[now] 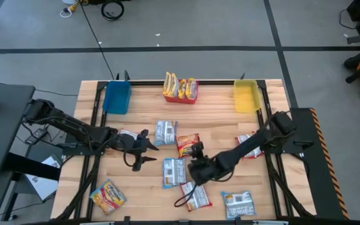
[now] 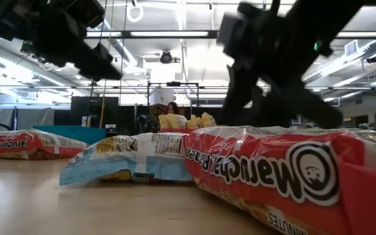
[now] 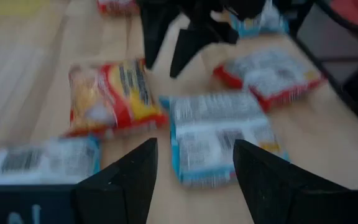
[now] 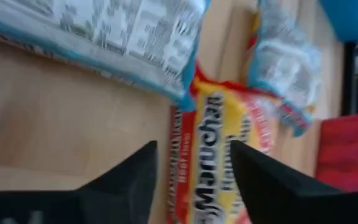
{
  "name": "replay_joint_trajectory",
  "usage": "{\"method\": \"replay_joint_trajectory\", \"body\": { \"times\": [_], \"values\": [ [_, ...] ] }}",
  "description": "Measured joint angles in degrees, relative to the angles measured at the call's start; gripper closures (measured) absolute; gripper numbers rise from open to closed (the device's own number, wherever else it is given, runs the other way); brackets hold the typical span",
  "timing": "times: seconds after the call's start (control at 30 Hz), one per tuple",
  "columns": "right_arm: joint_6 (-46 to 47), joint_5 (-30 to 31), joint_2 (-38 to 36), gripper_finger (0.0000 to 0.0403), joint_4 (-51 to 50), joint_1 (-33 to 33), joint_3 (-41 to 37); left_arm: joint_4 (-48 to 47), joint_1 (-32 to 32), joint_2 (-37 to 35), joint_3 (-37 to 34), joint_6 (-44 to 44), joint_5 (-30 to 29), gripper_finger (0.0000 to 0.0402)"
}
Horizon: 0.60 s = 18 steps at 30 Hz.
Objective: Sort Maruchan noodles
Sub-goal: Put the red noodle pack into the yellow bin
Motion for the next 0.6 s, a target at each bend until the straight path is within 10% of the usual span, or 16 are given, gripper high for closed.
{"method": "replay_joint_trajectory", "body": {
  "times": [0.3, 0.6],
  "values": [
    [5.62, 0.7, 5.42, 0.0155, 0.93, -5.01, 0.28, -29.63, 0.0, -10.97, 10.78, 1.0, -1.66, 0.0201],
    [4.52, -1.1, 4.92, 0.0345, 1.21, -8.72, -0.06, -30.51, -3.48, -13.74, 10.84, 1.55, -1.64, 0.0205]
  ]
}}
